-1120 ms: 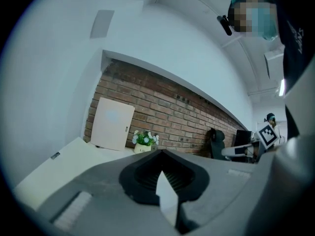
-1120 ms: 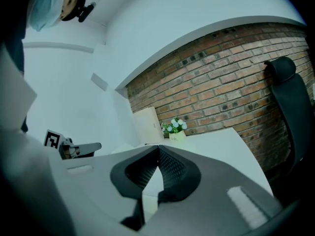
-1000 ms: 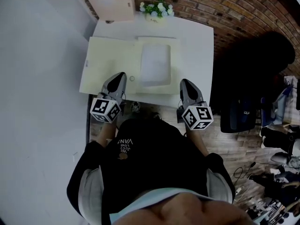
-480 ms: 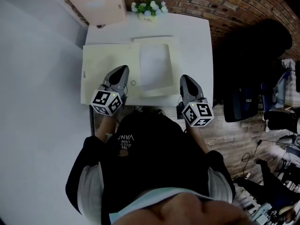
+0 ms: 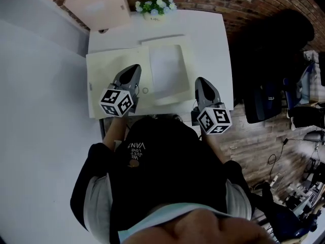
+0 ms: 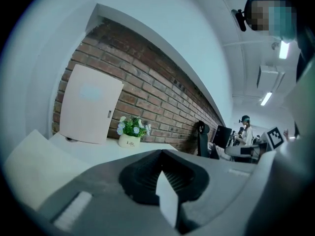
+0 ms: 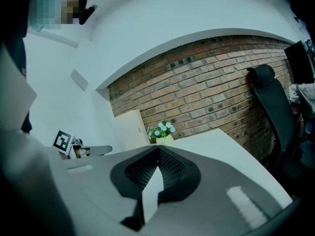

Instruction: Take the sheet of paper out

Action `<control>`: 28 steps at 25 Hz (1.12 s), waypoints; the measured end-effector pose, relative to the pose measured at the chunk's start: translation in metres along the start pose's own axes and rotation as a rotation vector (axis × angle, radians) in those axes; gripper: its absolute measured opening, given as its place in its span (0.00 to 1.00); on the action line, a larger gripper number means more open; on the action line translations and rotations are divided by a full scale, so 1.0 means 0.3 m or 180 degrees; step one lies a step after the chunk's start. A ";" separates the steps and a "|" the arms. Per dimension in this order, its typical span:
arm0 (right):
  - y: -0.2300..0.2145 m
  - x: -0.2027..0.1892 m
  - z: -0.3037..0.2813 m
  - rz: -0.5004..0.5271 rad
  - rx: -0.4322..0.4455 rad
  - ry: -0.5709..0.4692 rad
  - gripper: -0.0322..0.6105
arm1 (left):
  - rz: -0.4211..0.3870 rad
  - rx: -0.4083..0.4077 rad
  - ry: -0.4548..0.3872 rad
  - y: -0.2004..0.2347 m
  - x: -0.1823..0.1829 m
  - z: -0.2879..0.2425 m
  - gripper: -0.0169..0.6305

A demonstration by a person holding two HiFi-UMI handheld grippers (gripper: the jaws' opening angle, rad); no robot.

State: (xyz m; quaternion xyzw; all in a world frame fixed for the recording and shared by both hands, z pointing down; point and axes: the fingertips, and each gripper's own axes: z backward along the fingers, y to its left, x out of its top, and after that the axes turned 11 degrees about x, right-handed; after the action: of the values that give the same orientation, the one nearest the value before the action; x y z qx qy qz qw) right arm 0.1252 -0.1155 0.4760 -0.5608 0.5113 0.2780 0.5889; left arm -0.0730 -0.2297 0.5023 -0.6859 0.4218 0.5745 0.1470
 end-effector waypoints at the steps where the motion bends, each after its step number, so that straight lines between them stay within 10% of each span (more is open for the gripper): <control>1: -0.001 -0.001 0.001 -0.0004 -0.0018 -0.0005 0.05 | -0.0002 -0.0016 0.0026 0.000 -0.005 -0.009 0.03; 28: -0.030 -0.005 0.023 -0.0059 -0.0170 -0.0008 0.05 | 0.0323 -0.0135 0.1132 0.026 -0.318 -0.220 0.15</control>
State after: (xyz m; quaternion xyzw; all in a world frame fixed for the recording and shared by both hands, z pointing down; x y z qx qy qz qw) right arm 0.1348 -0.1107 0.4797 -0.5806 0.4977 0.2867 0.5770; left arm -0.0336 -0.2408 0.6112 -0.7574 0.4629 0.4596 0.0265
